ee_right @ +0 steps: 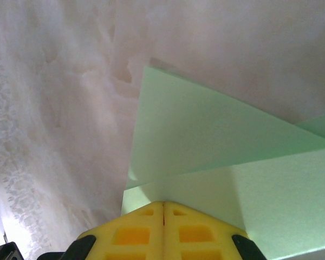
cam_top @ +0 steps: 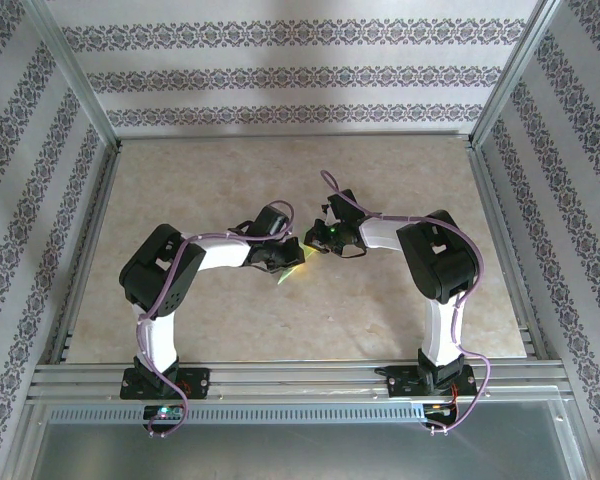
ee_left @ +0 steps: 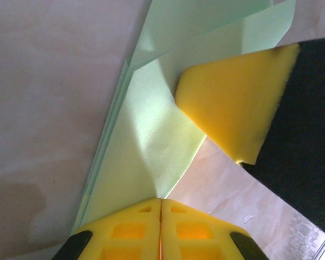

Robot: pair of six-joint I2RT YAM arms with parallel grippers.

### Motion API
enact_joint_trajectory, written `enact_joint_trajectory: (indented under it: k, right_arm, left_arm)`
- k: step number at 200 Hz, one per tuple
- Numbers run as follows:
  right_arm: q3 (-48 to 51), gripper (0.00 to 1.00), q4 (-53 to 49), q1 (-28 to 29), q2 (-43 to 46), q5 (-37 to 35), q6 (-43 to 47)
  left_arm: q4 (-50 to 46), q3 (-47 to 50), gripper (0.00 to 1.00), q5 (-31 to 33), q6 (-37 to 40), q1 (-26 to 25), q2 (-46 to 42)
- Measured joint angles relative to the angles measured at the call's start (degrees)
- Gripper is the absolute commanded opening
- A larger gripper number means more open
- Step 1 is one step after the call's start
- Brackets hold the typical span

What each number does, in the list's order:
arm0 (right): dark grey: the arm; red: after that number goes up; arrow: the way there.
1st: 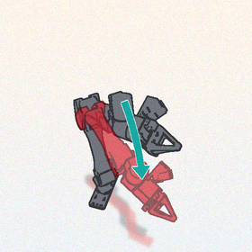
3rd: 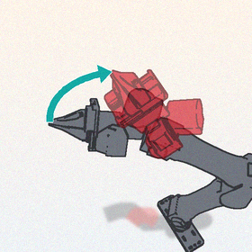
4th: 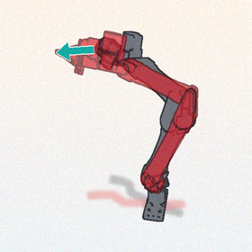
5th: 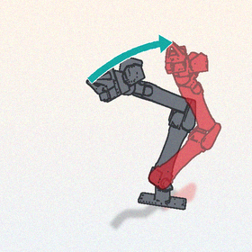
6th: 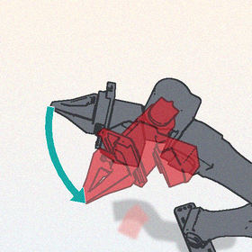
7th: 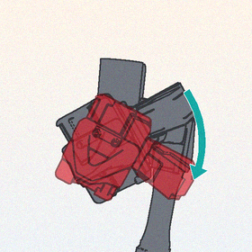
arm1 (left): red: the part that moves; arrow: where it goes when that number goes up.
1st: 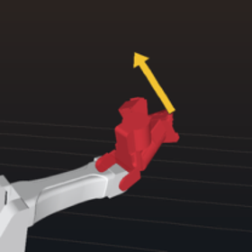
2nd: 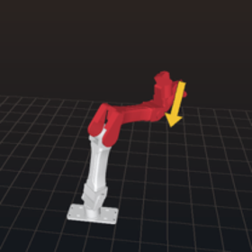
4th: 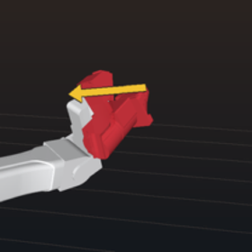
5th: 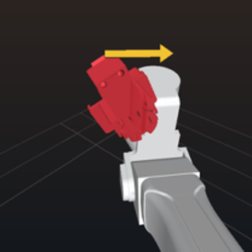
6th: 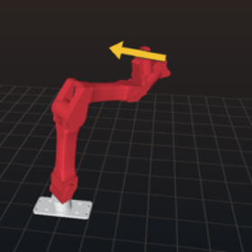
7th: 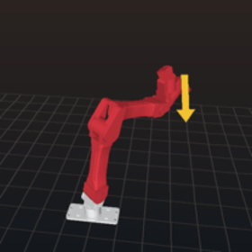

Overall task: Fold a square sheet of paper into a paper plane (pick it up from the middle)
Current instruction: Fifth fold the wing at the center of the table.

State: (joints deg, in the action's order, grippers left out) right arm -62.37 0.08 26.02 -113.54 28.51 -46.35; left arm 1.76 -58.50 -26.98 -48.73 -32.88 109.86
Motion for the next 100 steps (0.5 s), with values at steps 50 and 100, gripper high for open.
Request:
enact_joint_trajectory:
  k: [50,100]
  right_arm:
    - [-0.9,0.05,-3.0,0.0,-0.1,0.6,0.0]
    - [-0.9,0.04,-3.0,-0.1,-0.2,0.9,0.0]
  left_arm:
    - [1.9,4.6,0.08,0.0,1.0,0.1,-3.0]
    - [5.9,10.8,0.08,-1.9,0.1,0.9,-6.3]
